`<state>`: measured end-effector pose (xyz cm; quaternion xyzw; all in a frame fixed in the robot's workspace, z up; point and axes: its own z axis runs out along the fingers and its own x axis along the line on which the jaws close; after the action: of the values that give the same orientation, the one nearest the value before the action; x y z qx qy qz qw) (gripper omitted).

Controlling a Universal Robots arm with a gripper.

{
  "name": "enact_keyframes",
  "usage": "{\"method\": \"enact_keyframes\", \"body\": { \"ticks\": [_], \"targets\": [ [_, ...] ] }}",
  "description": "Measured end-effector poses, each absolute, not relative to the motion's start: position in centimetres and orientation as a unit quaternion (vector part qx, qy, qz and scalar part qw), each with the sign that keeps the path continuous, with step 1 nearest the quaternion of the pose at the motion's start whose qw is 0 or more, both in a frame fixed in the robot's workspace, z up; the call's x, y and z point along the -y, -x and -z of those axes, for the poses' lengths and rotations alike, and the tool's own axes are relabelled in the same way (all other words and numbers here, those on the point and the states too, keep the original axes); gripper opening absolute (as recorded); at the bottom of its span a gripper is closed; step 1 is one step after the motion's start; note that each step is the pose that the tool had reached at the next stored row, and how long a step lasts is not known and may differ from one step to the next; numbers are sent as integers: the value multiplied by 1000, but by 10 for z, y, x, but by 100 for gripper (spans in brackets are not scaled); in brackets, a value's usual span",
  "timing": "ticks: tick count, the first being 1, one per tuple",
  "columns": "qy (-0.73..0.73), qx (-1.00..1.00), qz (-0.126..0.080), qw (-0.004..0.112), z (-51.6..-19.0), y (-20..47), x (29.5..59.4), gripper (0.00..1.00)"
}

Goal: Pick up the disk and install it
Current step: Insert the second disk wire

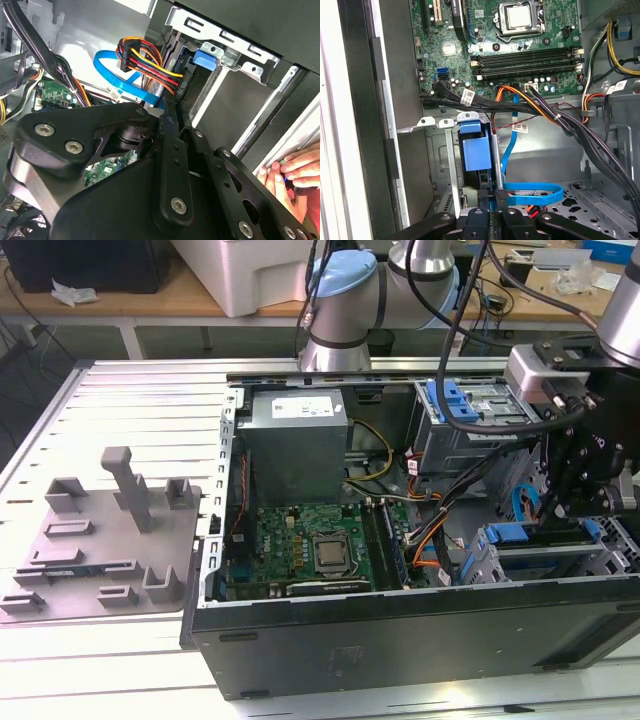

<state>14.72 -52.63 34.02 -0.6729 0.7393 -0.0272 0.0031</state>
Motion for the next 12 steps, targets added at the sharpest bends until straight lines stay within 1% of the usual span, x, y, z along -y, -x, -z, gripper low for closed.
{"method": "enact_keyframes", "body": {
  "ticks": [12],
  "targets": [
    [673, -739, 27, 3, -339, -147, 526, 16]
  ]
}}
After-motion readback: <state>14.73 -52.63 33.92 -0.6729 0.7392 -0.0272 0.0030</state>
